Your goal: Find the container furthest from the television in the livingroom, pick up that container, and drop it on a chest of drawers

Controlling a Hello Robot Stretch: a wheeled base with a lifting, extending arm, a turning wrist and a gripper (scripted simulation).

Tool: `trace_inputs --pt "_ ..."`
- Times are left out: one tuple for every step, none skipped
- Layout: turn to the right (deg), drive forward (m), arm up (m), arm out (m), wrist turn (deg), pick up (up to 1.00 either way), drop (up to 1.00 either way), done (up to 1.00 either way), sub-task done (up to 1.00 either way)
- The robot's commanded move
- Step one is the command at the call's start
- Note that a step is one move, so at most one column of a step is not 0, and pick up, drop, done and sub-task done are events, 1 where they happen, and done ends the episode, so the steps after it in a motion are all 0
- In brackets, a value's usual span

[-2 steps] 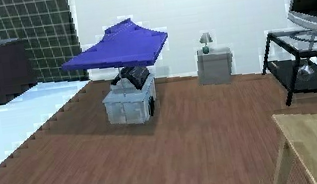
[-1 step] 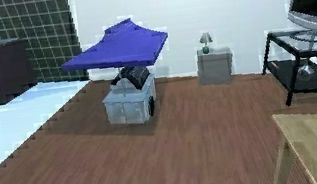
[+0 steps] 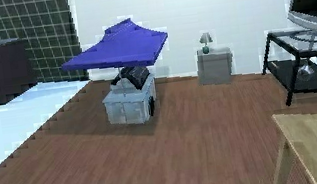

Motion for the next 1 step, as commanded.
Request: trace_inputs --pt "0.0 0.00 -0.20 0.00 0.0 0.00 0.00 0.00 0.00"
